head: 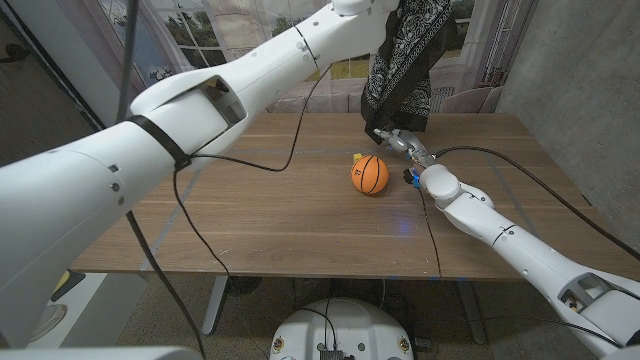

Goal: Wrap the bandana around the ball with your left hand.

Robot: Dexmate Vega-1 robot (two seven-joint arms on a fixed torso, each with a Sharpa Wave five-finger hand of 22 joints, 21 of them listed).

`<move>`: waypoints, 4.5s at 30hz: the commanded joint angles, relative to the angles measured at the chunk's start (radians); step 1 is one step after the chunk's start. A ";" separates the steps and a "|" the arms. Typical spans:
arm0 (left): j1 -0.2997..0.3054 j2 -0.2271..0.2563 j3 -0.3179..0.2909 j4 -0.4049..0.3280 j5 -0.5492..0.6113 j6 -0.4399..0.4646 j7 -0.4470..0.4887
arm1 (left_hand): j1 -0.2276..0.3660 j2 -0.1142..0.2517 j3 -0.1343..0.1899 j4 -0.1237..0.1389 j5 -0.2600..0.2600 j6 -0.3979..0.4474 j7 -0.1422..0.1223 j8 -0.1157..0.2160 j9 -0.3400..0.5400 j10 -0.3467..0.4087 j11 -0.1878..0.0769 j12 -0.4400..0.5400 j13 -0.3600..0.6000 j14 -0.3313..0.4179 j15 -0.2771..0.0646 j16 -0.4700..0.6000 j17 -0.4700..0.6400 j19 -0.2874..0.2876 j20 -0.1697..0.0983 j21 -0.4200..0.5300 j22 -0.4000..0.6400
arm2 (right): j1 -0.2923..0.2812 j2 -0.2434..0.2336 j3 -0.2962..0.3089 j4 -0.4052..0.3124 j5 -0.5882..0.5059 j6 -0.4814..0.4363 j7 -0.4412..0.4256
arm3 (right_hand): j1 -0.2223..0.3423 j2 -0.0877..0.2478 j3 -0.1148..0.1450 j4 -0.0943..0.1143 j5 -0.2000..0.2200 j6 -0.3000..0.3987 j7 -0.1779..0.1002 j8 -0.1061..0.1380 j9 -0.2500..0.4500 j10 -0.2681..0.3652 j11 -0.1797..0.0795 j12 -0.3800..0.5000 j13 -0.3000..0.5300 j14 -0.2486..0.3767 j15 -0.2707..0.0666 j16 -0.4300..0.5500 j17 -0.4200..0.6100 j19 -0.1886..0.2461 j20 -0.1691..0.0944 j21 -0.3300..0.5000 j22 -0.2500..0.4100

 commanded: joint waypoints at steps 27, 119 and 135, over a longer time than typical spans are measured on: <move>0.034 0.064 -0.005 -0.136 0.052 0.095 -0.052 | -0.010 -0.015 0.033 0.005 0.013 0.062 0.019 0.129 0.123 0.010 0.004 -0.006 0.002 0.005 -0.098 0.001 0.005 -0.001 0.003 0.008 0.002 | 0.012 0.101 -0.043 0.042 -0.121 0.072 -0.162 | 0.427 0.101 0.093 -0.005 -0.004 0.335 -0.090 0.054 0.037 0.302 -0.099 0.305 0.163 0.282 -0.158 0.265 0.272 0.122 -0.096 0.095 0.016; 0.578 0.534 -0.269 -0.599 -0.031 0.129 -0.133 | -0.025 0.000 0.038 0.004 -0.009 0.050 -0.010 0.088 0.080 -0.014 0.002 -0.027 0.010 -0.015 -0.088 0.007 0.008 -0.018 0.008 0.016 0.004 | -0.584 -0.040 0.600 -0.652 -0.393 -0.385 -0.682 | 0.560 0.117 0.184 0.099 0.043 0.394 -0.083 0.279 0.303 0.323 -0.167 0.515 0.431 0.361 -0.191 0.368 0.624 0.048 -0.123 0.238 0.033; 0.758 0.640 -0.456 -0.806 -0.332 0.077 -0.171 | -0.018 0.008 0.045 0.005 -0.004 0.040 0.025 0.083 0.084 -0.015 0.017 -0.028 0.011 -0.017 -0.071 0.006 0.007 -0.029 0.018 0.014 0.005 | -0.706 -0.008 0.659 -0.713 -0.445 -0.394 -0.638 | 0.559 0.118 0.181 0.102 0.040 0.387 -0.088 0.277 0.296 0.317 -0.173 0.511 0.428 0.355 -0.191 0.355 0.622 0.037 -0.125 0.246 0.029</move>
